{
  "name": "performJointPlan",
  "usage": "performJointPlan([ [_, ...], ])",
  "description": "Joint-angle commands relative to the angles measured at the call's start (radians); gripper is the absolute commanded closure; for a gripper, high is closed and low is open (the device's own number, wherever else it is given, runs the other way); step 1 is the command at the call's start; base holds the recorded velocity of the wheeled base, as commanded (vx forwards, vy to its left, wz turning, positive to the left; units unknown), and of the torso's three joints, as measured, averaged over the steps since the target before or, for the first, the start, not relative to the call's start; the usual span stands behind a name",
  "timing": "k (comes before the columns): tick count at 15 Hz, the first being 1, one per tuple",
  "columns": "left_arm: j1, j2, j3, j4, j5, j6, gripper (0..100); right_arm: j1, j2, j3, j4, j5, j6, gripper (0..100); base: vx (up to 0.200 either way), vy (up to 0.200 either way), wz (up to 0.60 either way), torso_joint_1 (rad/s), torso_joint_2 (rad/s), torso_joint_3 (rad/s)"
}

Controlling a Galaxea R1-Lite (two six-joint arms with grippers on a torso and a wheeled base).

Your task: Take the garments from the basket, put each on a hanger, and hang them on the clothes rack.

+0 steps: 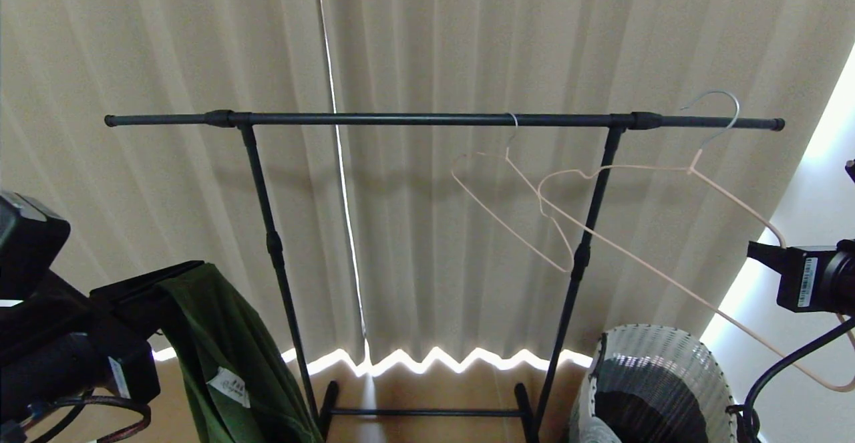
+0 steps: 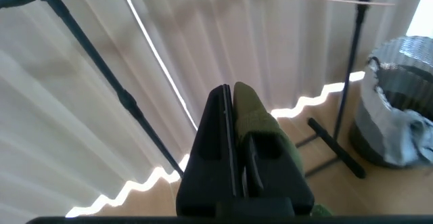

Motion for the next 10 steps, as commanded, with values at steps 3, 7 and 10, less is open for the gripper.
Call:
performJointPlan([
  [3,-0.001,0.002,0.015,-0.013,-0.001,0.001,100,0.0,0.001,0.002,0.0,0.0,-0.001,100,0.0,0.0,0.0,0.0,0.0,0.0],
  [7,-0.003,0.044,0.003,-0.01,0.001,-0.002,100,-0.003,-0.016,0.008,0.003,0.0,-0.019,100,0.0,0.0,0.0,0.0,0.0,0.0],
  [10,-0.001,0.095,-0.042,0.0,0.01,-0.005,100,-0.018,-0.027,0.007,0.001,-0.017,-0.021,100,0.0,0.0,0.0,0.0,0.0,0.0],
])
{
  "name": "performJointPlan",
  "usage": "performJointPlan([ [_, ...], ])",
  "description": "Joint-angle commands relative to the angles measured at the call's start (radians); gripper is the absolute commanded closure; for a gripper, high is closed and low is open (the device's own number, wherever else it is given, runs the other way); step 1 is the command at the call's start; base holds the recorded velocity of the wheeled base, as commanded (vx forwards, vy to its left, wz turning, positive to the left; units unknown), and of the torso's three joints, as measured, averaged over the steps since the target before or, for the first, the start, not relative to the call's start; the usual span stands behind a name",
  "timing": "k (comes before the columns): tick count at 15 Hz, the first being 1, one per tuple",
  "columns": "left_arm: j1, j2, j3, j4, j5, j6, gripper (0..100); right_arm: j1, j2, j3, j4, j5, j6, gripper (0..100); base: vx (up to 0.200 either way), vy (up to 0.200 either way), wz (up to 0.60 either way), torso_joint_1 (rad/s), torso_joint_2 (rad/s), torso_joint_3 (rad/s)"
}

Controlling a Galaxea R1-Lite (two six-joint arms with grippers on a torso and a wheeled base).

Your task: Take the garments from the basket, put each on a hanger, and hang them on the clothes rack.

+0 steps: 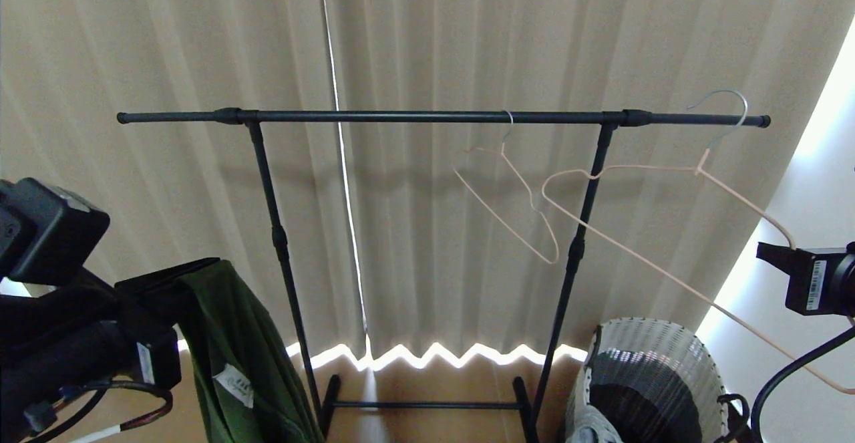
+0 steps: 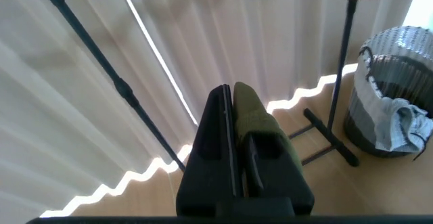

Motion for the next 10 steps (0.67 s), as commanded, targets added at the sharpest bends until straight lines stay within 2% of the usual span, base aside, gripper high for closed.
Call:
performJointPlan([
  [1,0.002,0.044,-0.021,0.005,0.003,-0.001,100,-0.006,-0.007,-0.006,-0.001,-0.01,0.001,100,0.0,0.0,0.0,0.0,0.0,0.0],
  [2,0.002,0.051,-0.034,0.027,0.014,-0.001,100,-0.006,-0.007,-0.011,-0.012,-0.018,0.006,100,0.0,0.0,0.0,0.0,0.0,0.0],
  [3,-0.001,0.068,-0.067,0.071,0.031,-0.005,100,-0.003,-0.007,0.002,-0.092,-0.016,0.006,100,0.0,0.0,0.0,0.0,0.0,0.0],
  [5,-0.018,0.091,-0.094,0.077,0.032,-0.019,100,0.023,-0.001,0.015,-0.213,-0.007,0.005,100,0.0,0.0,0.0,0.0,0.0,0.0],
  [6,-0.03,0.096,-0.1,0.079,0.032,-0.022,100,0.043,-0.001,0.017,-0.23,-0.006,0.005,100,0.0,0.0,0.0,0.0,0.0,0.0],
  [9,-0.053,0.126,-0.14,0.079,0.034,-0.048,100,0.141,-0.004,0.058,-0.24,-0.003,0.008,100,0.0,0.0,0.0,0.0,0.0,0.0],
  [10,-0.053,0.157,-0.179,0.08,0.04,-0.076,100,0.217,-0.001,0.097,-0.24,-0.003,0.009,100,0.0,0.0,0.0,0.0,0.0,0.0],
])
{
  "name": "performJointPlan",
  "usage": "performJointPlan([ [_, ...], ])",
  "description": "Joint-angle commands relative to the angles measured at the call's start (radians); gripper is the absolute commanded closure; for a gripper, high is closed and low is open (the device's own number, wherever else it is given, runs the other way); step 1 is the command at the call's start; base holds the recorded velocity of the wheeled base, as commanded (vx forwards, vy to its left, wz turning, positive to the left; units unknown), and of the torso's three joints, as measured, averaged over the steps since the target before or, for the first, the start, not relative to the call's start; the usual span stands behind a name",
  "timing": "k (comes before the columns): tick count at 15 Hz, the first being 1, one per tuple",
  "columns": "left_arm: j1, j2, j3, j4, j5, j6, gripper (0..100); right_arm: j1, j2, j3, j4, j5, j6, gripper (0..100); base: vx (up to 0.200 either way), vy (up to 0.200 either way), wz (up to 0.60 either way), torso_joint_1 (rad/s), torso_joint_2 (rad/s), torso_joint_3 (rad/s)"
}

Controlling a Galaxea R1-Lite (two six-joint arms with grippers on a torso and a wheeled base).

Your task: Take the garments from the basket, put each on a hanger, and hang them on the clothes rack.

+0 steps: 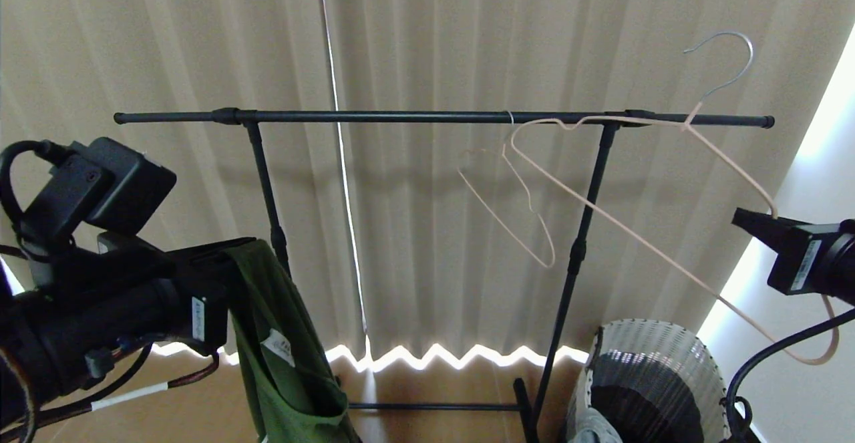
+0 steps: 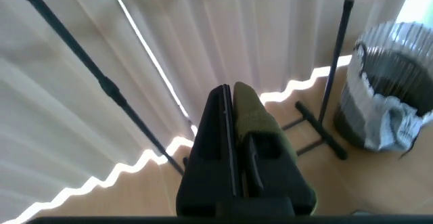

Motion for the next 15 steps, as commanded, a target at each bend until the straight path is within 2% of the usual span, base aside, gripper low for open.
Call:
performJointPlan([
  [1,-0.003,0.064,-0.053,0.001,0.026,-0.026,100,0.129,0.002,0.06,-0.002,0.001,0.003,100,0.0,0.0,0.0,0.0,0.0,0.0],
  [2,-0.003,0.101,-0.079,0.001,0.06,-0.054,100,0.181,0.004,0.08,-0.004,0.001,0.006,100,0.0,0.0,0.0,0.0,0.0,0.0],
  [4,-0.003,0.15,-0.108,0.001,0.093,-0.098,100,0.226,0.002,0.102,-0.007,0.005,0.015,100,0.0,0.0,0.0,0.0,0.0,0.0],
  [5,-0.003,0.191,-0.131,-0.002,0.123,-0.129,100,0.25,-0.001,0.118,-0.037,0.039,0.018,100,0.0,0.0,0.0,0.0,0.0,0.0],
  [8,-0.003,0.271,-0.206,-0.004,0.19,-0.201,100,0.253,-0.002,0.163,-0.139,0.189,0.012,100,0.0,0.0,0.0,0.0,0.0,0.0],
  [11,-0.003,0.282,-0.24,0.001,0.198,-0.202,100,0.261,-0.01,0.164,-0.154,0.283,0.011,100,0.0,0.0,0.0,0.0,0.0,0.0],
  [15,0.001,0.297,-0.261,-0.007,0.198,-0.204,100,0.309,-0.004,0.164,-0.152,0.301,0.009,100,0.0,0.0,0.0,0.0,0.0,0.0],
])
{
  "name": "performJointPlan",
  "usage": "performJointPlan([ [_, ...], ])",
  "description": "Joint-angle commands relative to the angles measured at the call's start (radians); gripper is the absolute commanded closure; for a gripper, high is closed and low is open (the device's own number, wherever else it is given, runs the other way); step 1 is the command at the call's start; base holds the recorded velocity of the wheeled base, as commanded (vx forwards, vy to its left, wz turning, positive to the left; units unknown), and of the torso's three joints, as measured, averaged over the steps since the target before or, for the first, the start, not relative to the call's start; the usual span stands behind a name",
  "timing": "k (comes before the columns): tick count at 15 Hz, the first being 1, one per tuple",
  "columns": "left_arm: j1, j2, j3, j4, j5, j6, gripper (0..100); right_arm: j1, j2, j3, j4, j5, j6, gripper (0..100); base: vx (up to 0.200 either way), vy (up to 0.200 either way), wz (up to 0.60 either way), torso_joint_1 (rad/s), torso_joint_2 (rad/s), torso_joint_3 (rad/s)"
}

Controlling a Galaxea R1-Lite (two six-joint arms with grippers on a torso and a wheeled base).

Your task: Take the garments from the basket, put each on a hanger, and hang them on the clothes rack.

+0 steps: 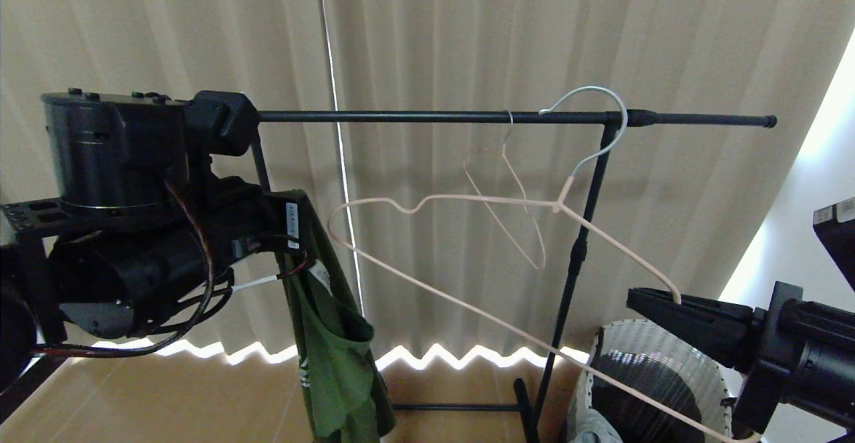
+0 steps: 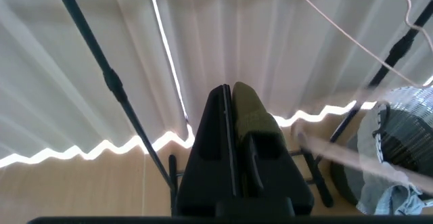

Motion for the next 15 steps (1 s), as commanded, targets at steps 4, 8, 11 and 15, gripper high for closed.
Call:
performJointPlan([
  [4,0.002,0.042,-0.058,0.003,0.037,0.003,100,0.026,-0.001,0.001,0.001,0.036,0.0,100,0.0,0.0,0.0,0.0,0.0,0.0],
  [8,-0.015,0.065,-0.077,0.005,0.055,0.003,100,0.042,0.019,-0.006,0.001,0.042,-0.002,100,0.0,0.0,0.0,0.0,0.0,0.0],
  [11,-0.024,0.062,-0.077,0.006,0.058,0.004,100,0.04,0.074,-0.031,-0.001,0.036,-0.002,100,0.0,0.0,0.0,0.0,0.0,0.0],
  [15,-0.018,0.062,-0.078,0.006,0.086,0.007,100,0.037,0.08,-0.043,-0.001,0.021,-0.002,100,0.0,0.0,0.0,0.0,0.0,0.0],
])
